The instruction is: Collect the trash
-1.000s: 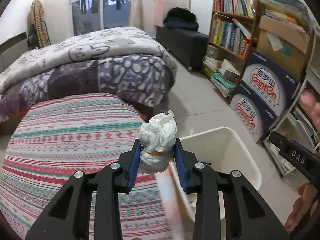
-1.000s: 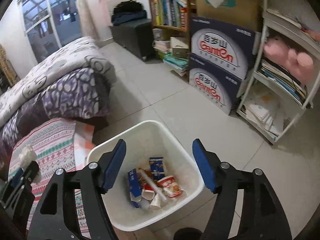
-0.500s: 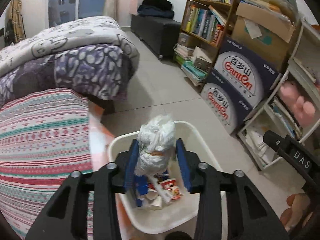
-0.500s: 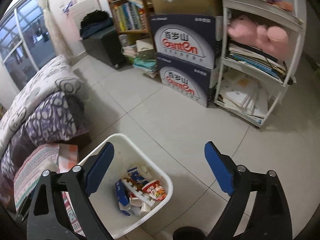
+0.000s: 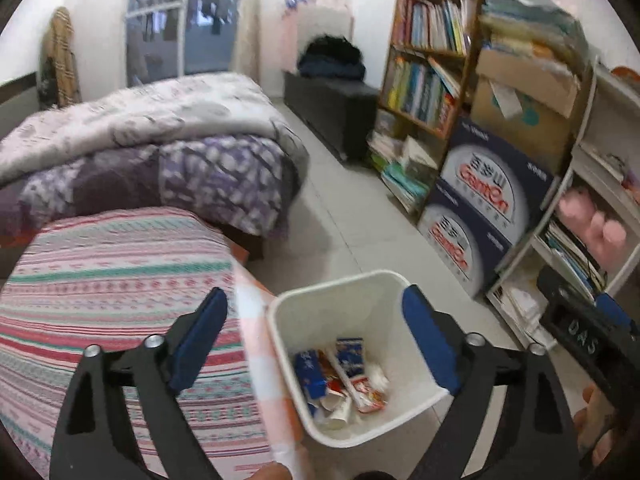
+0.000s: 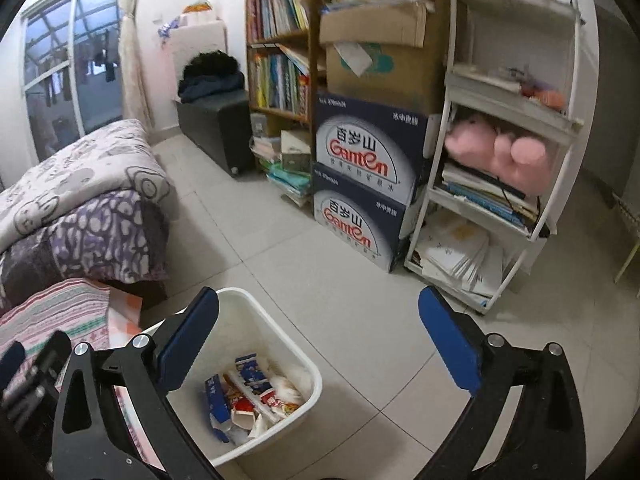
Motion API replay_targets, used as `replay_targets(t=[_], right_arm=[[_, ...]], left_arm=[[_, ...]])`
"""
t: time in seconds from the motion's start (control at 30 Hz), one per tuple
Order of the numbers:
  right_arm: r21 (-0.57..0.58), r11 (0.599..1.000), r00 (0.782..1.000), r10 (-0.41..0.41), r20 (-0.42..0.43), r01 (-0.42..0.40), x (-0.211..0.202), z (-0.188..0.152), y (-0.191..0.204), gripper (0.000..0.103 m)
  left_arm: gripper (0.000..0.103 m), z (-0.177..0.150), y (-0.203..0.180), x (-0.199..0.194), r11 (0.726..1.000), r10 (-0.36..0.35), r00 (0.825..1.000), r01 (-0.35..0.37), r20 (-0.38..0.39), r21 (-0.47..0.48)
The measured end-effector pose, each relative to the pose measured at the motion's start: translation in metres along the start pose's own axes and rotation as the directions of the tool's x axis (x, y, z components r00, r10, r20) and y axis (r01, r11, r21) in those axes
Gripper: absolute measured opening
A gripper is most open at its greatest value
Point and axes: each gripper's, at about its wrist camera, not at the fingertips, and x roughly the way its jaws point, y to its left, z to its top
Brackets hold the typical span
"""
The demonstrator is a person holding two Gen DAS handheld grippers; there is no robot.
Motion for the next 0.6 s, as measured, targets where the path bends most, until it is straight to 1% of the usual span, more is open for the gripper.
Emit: replay_targets(t=[0.07,0.1,0.17,0.2,0.4,0.5,0.6], right_arm=[[-0.015,1.000,1.000,0.012,0.023,-0.011,-0.015,-0.007,0.003,0.096],[-0.025,1.000,0.999,0.013,0.033,-0.013,-0.021,-0.010,0.005,0.096],[-0.035,0.999,0.998,0.026,0.051,-0.024,-0.034,-0.018,0.009,0.096],[-0.034,0.999,0.998,0.032,0.055,-0.030,-0.037,-0.021,0.011,0.096],[-0.045,0.997,0.994,0.063,0.088,-0.059,-0.057,-0.045,0.019,0.096],[-0.063,0.996,0.993,0.065,0.103,-0.058,-0.062,-0.059,0.024,0.096],[-0.073,0.995,0.992,0.069,0.102,-0.062,-0.062,-0.068,0.027,0.096]], left_arm=[[0.093,-0.001,0.007,-0.011,0.999,0.031,0.999,-0.031,0.023,-0.009],[0.096,-0.003,0.012,-0.017,0.998,0.058,0.998,-0.058,0.039,-0.017],[0.096,-0.009,0.020,-0.031,0.993,0.116,0.991,-0.114,0.073,-0.031],[0.096,-0.011,0.023,-0.034,0.992,0.127,0.989,-0.125,0.077,-0.034],[0.096,-0.029,0.042,-0.051,0.987,0.156,0.985,-0.152,0.076,-0.056],[0.096,-0.038,0.051,-0.058,0.987,0.148,0.986,-0.142,0.076,-0.073],[0.096,-0.043,0.052,-0.060,0.987,0.160,0.985,-0.158,0.068,-0.043]])
